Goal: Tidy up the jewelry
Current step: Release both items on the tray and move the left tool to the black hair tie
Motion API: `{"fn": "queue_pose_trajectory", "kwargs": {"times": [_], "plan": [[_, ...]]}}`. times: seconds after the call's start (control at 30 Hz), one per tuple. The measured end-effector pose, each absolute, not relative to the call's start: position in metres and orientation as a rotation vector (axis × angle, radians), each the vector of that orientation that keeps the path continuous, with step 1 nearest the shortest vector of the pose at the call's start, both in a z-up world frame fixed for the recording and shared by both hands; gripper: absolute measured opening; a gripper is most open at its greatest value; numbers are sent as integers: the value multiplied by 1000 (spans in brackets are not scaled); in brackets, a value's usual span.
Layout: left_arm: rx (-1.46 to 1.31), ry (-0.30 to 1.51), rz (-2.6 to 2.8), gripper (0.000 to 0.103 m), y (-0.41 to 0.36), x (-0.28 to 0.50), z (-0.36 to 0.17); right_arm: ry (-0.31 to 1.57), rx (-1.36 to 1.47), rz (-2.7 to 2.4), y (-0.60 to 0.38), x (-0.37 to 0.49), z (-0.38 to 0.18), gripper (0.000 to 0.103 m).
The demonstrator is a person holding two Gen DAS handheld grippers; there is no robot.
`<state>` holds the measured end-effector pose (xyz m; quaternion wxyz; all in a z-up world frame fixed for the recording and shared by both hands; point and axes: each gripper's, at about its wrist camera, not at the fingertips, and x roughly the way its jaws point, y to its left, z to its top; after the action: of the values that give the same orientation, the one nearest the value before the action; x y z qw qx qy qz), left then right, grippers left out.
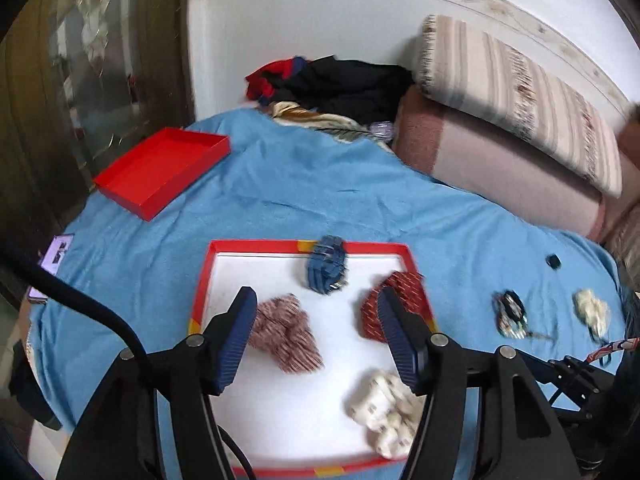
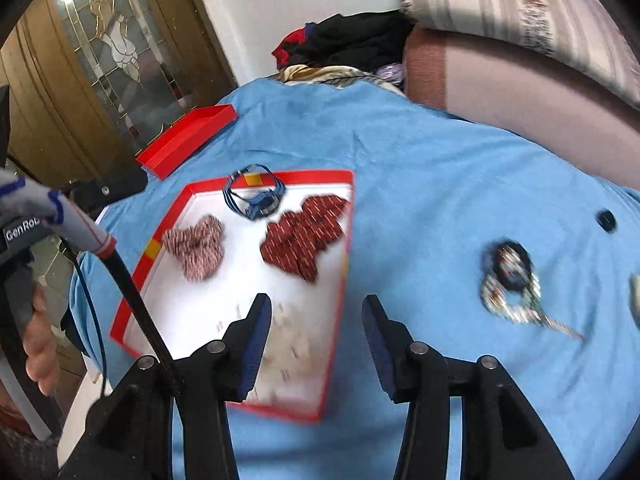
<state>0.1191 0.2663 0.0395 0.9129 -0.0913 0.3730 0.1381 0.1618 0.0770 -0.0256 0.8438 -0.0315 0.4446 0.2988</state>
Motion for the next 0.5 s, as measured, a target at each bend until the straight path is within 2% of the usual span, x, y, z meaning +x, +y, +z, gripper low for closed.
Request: {"fn": "queue_pose_trajectory", "kwargs": {"times": [0.2,0.5], "plan": [[-135,764,195,68,207,97,47,933,-22,509,4,127,-31,52],[-67,821,49,68,124,97,33,948,92,296,-108,105,-41,52]]}}
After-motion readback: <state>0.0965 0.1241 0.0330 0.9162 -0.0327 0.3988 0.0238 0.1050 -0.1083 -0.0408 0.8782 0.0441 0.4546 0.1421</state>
